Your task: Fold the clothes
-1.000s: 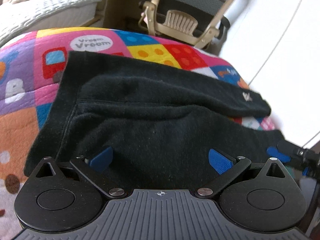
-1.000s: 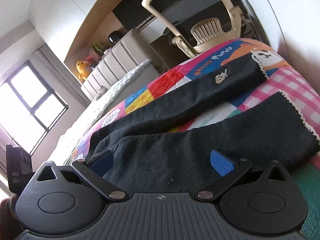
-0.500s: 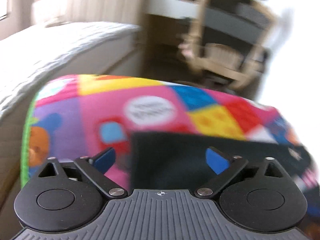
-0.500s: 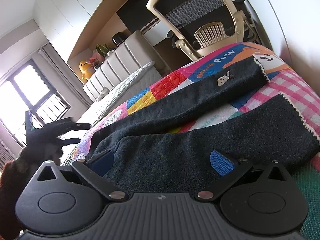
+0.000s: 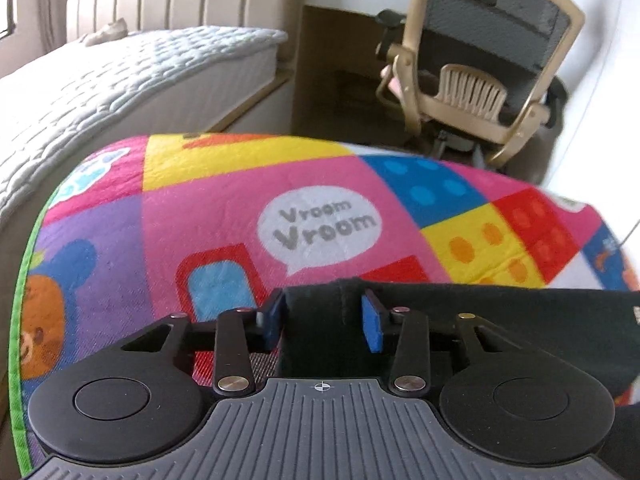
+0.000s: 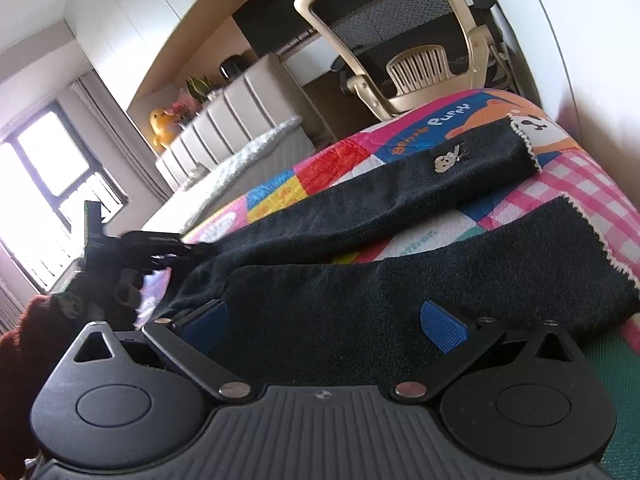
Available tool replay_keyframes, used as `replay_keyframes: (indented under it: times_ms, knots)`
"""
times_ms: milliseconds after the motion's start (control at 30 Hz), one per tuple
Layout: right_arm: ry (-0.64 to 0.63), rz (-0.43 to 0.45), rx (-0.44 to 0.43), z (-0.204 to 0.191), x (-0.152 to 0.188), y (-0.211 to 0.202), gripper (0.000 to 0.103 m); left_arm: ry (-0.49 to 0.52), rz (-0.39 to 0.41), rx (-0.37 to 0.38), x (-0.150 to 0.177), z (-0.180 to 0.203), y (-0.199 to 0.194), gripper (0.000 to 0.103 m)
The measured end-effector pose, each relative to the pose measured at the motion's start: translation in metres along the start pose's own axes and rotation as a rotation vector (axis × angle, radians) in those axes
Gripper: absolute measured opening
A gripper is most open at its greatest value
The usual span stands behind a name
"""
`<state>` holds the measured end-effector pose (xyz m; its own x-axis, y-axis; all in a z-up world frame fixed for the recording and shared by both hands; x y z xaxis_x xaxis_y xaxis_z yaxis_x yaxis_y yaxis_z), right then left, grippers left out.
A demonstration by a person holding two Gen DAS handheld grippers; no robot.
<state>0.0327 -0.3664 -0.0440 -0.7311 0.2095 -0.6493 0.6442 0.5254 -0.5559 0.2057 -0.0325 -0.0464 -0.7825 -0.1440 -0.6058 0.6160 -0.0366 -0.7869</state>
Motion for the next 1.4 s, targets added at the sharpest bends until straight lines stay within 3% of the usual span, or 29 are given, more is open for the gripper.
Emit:
replay_keyframes:
  times_ms: [33,67,133,233,400,533,633,667,700,733,933,1033,1200,1400]
  knots:
    - [-0.024,0.015,0.033,-0.001,-0.007,-0.004,0.099,0.011,0.013,0.005,0.000,0.001,-0.006,0.043]
    - [-0.055,0.037,0.062,-0.003,-0.017,-0.008,0.088,0.023,0.025,0.012,0.000,0.002,-0.012,0.042]
    - [-0.105,0.078,0.129,0.001,-0.042,-0.016,0.077,0.042,0.047,0.024,0.002,0.003,-0.023,0.042]
    - [-0.107,0.102,0.248,0.024,-0.082,-0.015,0.049,0.054,0.067,0.043,0.006,0.006,-0.030,0.042]
    - [-0.026,0.100,0.408,0.075,-0.132,0.008,0.048,0.020,0.065,0.057,0.009,0.001,-0.024,0.042]
    - [0.026,0.044,0.431,0.102,-0.136,0.048,0.055,0.017,0.055,0.051,0.011,-0.001,-0.018,0.042]
    - [0.034,0.021,0.431,0.108,-0.132,0.068,0.052,0.009,0.041,0.043,0.011,-0.003,-0.013,0.042]
    - [0.016,0.024,0.440,0.104,-0.132,0.069,0.030,0.001,0.037,0.043,0.010,-0.005,-0.012,0.042]
    - [-0.003,0.027,0.449,0.100,-0.132,0.070,0.017,-0.007,0.034,0.041,0.010,-0.006,-0.011,0.042]
    - [-0.009,0.033,0.444,0.095,-0.133,0.068,0.011,-0.014,0.031,0.039,0.009,-0.007,-0.011,0.042]
    - [-0.087,0.140,0.359,0.055,-0.142,0.011,0.010,0.015,0.117,0.076,0.014,-0.004,-0.054,0.041]
    - [-0.123,0.185,0.303,0.037,-0.133,-0.029,0.009,0.004,0.148,0.101,0.033,-0.006,-0.082,0.040]
    - [-0.152,0.233,0.278,0.032,-0.089,-0.086,0.009,-0.013,0.151,0.104,0.089,-0.017,-0.109,0.039]
    - [-0.014,0.162,0.312,0.067,-0.023,-0.113,0.010,-0.034,0.154,0.108,0.156,-0.029,-0.142,0.036]
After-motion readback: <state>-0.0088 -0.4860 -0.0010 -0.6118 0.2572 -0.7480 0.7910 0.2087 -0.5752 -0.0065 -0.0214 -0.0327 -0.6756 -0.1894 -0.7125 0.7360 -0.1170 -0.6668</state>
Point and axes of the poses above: each gripper's, at about its wrist camera, not at the fingertips, and y roughly the way its jaws point, z to its right, x to its underside, the point moved 7 cm from there along y, roughly the way its jaws point, and after that the axes turned 7 degrees about -z, right-handed, at the moved point
